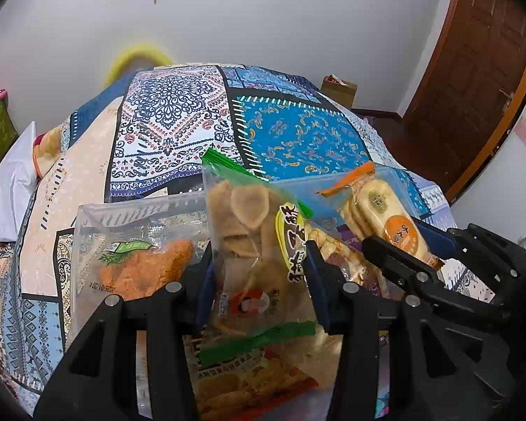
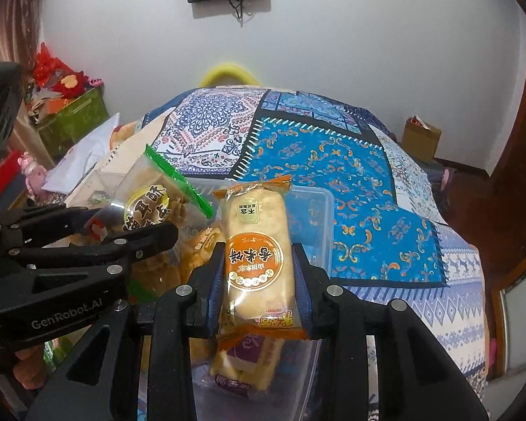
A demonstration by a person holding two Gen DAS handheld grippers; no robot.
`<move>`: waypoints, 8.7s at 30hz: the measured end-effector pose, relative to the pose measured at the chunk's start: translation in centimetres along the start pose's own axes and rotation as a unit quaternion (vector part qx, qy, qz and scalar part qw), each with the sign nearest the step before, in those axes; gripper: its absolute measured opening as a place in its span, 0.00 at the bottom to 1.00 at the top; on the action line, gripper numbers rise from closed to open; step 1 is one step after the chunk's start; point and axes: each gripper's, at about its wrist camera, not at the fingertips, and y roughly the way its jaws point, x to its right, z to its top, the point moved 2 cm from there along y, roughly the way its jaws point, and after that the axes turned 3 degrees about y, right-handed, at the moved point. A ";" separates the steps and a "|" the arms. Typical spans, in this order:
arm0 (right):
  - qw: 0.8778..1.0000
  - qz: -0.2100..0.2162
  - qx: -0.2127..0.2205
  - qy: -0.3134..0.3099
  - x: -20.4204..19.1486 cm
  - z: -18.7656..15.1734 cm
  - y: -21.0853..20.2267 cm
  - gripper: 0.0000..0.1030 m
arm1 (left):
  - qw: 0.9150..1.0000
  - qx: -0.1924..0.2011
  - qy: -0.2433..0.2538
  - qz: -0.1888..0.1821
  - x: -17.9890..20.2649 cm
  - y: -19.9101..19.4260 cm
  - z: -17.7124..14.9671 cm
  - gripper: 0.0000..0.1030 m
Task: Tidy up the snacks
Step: 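Carry both held snacks over the clear box and open both grippers, then grasp the green pea bag with the left gripper while the right grasps the red bag, then lower both held bags into the clear box and open both grippers, then grasp the green jelly cup with the left gripper while the right grasps the Kakabi bag, then place the jelly cup and Kakabi bag into the clear box and release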
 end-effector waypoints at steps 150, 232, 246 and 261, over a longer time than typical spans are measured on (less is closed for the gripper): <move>1.000 -0.014 -0.003 0.013 -3.6 -1.7 -1.0 0.59 | 0.999 0.037 -0.021 0.035 -7.0 -6.9 -6.8 0.51; 0.996 0.055 -0.055 0.032 -3.7 -11.6 -5.6 0.45 | 0.996 -0.068 -0.056 0.014 -4.2 -2.1 -13.0 0.52; 0.997 0.054 -0.032 0.045 -2.9 -10.5 -7.1 0.45 | 0.999 -0.035 -0.033 -0.005 -2.7 -7.2 -14.7 0.44; 0.996 0.060 0.042 0.040 -3.6 -3.8 -8.7 0.45 | 0.998 0.060 -0.027 -0.009 -2.5 -14.0 -8.8 0.44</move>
